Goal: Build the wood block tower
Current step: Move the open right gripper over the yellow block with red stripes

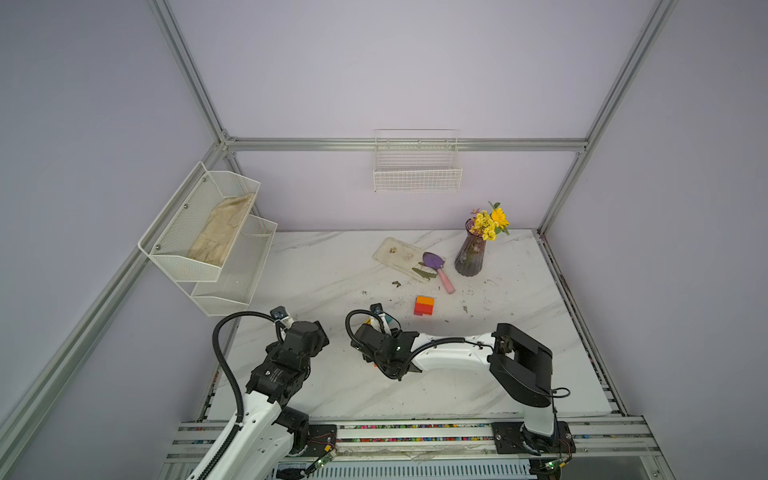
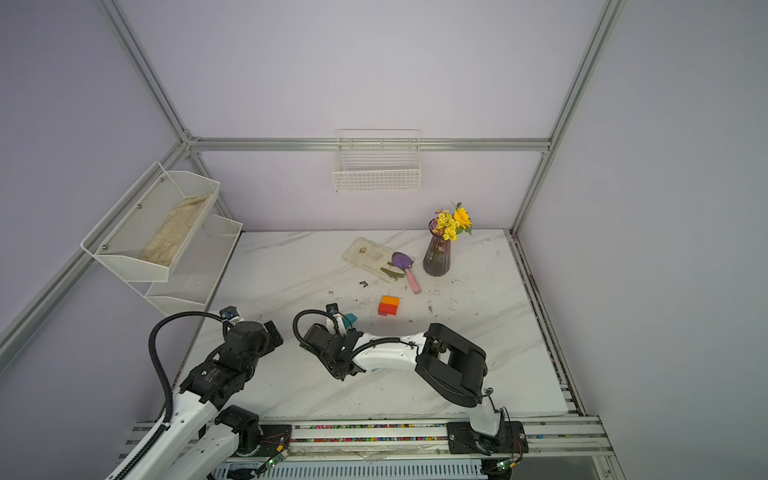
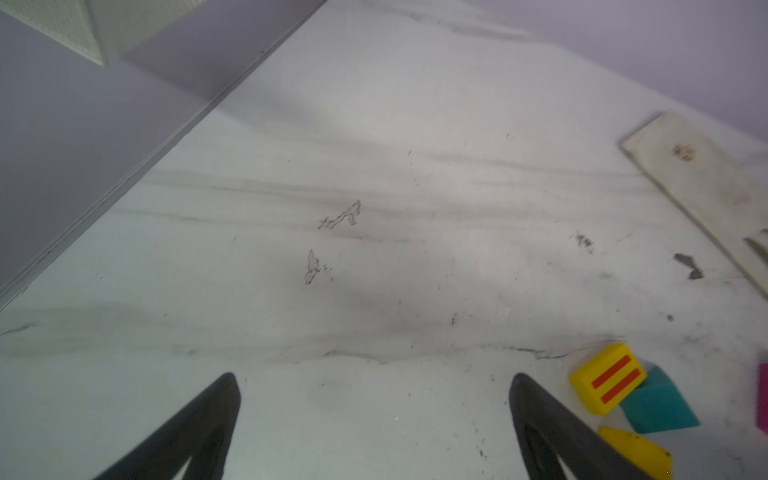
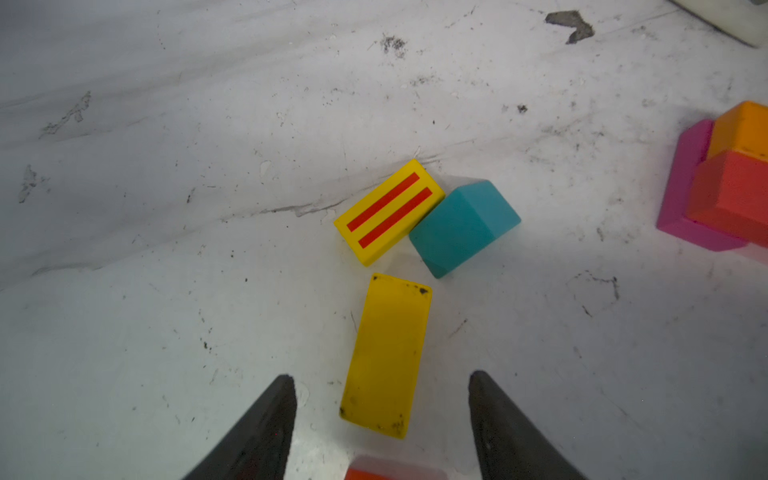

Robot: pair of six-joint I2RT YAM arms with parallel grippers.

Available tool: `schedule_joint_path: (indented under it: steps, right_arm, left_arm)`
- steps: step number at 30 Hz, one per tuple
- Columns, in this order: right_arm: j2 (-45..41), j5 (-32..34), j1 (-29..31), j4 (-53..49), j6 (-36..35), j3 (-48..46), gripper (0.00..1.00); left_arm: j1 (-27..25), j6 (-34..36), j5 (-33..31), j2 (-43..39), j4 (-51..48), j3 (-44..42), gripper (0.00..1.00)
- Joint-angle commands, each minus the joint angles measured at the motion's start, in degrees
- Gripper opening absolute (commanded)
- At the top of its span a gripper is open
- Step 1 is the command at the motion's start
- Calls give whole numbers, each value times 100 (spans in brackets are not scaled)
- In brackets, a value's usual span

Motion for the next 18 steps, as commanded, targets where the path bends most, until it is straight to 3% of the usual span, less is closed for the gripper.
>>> schedule_joint_path:
  steps: [1, 7, 10, 18]
  right_arm:
    - [215, 321, -6, -276, 46, 275, 68]
    - [508, 278, -101, -351, 51, 592, 63]
    - [587, 273, -123, -412, 51, 670, 62]
    - [665, 365, -177, -519, 62, 735, 61]
  left_arm:
    - [-20, 161, 256, -822, 302, -318, 100]
    - [-20, 205, 253, -2612, 76, -807, 100]
    - [-20, 205, 264, -3065, -1, -894, 100]
    - [-20, 177, 256, -2554, 92, -783, 100]
